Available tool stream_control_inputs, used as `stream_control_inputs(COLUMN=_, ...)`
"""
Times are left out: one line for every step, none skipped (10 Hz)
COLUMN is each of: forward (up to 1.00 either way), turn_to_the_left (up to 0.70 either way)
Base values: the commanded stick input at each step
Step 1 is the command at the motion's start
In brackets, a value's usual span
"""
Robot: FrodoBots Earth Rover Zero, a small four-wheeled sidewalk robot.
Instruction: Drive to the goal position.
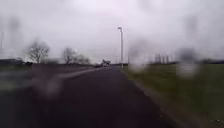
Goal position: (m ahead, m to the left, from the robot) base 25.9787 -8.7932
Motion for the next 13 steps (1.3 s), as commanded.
stream_control_inputs(forward=1.00, turn_to_the_left=0.00)
stream_control_inputs(forward=1.00, turn_to_the_left=0.00)
stream_control_inputs(forward=1.00, turn_to_the_left=0.00)
stream_control_inputs(forward=1.00, turn_to_the_left=0.00)
stream_control_inputs(forward=1.00, turn_to_the_left=0.00)
stream_control_inputs(forward=1.00, turn_to_the_left=0.00)
stream_control_inputs(forward=1.00, turn_to_the_left=0.00)
stream_control_inputs(forward=1.00, turn_to_the_left=0.00)
stream_control_inputs(forward=1.00, turn_to_the_left=0.00)
stream_control_inputs(forward=1.00, turn_to_the_left=0.00)
stream_control_inputs(forward=1.00, turn_to_the_left=0.00)
stream_control_inputs(forward=1.00, turn_to_the_left=0.00)
stream_control_inputs(forward=1.00, turn_to_the_left=0.00)
